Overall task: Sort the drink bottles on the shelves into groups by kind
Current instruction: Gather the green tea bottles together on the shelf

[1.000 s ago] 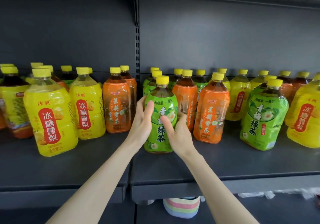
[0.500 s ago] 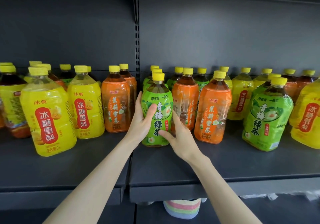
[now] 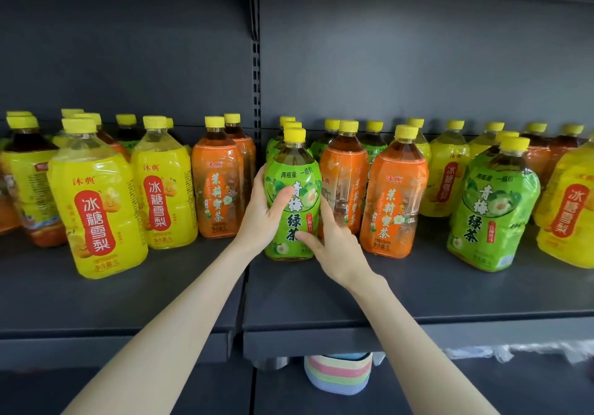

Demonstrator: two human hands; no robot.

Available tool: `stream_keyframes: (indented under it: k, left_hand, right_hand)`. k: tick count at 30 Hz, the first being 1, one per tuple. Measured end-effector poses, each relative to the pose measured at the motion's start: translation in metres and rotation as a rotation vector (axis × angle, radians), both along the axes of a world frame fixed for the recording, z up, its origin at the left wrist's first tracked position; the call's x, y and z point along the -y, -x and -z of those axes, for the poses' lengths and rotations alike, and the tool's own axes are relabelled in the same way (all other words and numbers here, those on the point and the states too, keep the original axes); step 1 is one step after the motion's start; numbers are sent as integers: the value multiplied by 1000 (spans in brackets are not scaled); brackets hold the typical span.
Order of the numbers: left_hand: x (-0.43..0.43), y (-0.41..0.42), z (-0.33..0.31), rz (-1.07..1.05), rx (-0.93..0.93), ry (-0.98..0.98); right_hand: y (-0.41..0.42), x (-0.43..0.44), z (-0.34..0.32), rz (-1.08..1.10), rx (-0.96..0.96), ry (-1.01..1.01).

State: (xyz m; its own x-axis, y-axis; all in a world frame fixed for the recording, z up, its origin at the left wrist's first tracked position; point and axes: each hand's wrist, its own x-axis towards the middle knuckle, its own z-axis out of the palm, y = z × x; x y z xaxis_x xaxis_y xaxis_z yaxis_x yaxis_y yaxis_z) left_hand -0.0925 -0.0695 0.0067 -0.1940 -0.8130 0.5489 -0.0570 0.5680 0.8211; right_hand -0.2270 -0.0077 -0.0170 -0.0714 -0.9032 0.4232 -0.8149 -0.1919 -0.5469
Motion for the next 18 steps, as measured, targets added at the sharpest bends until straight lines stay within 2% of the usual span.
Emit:
stream_keyframes:
  k: [5,10,14,18]
  left_hand:
    - [-14,-17,-12,-34,210,-56]
    - [-42,-44,-19,-268,449,30]
    - [-67,-76,-21,-391,404,174]
    - [-80,-118,-31,-469,355,222]
  right_hand:
    - [-1,-12,-14,75,-24,-34]
    - [-6,-33,-29,105,6,147]
    - [-27,-39,-41,21,67,261]
    - [-66,-33,-53,-73,99,280]
